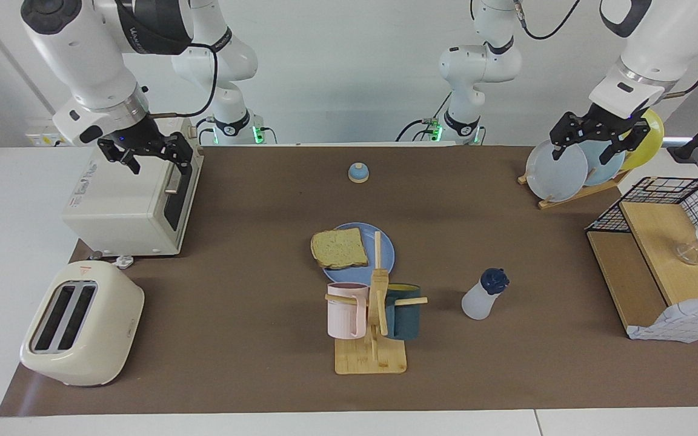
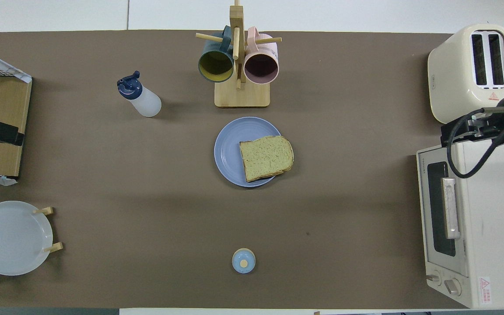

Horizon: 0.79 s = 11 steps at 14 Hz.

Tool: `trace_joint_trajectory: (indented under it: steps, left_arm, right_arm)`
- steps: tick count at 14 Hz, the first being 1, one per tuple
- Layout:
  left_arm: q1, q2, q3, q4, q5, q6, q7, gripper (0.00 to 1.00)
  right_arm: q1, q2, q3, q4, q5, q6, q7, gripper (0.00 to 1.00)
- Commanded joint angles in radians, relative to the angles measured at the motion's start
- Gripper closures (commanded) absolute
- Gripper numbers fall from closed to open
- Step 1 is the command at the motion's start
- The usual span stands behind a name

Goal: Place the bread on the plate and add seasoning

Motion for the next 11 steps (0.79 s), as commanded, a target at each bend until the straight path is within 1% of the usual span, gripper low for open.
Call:
trace_joint_trajectory:
  steps: [1,3,5,7,8,11]
  left_arm:
    - [-0.008,-0.054,0.014,-0.107,-0.012,0.052,-0.007,0.0]
    - [-0.014,-0.045,0.048,-0.109,-0.013,0.064,-0.01,0.0]
    - [-0.026,-0.019,0.066,-0.099,-0.012,0.043,-0.038,0.0]
    - [-0.014,-0.027,0.051,-0.102,-0.012,-0.013,-0.045,0.0]
    - [-0.005,-0.027,0.034,-0.102,-0.012,-0.02,-0.045,0.0]
    - [0.009,-0.027,0.016,-0.1,-0.01,0.038,-0.05,0.0]
  right_arm:
    - [-0.016,-0.018,0.008,-0.018,0.001,0.003,-0.023,0.0]
    - [-0.017,-0.018,0.008,-0.018,0.001,0.003,-0.023,0.0]
    - [-0.016,-0.018,0.008,-0.018,0.001,0.003,-0.023,0.0]
    - [-0.017,-0.018,0.01,-0.018,0.001,0.003,-0.023,0.0]
    - [-0.017,-0.018,0.008,-0.018,0.001,0.003,-0.023,0.0]
    - [-0.017,-0.018,0.008,-0.018,0.001,0.003,-0.023,0.0]
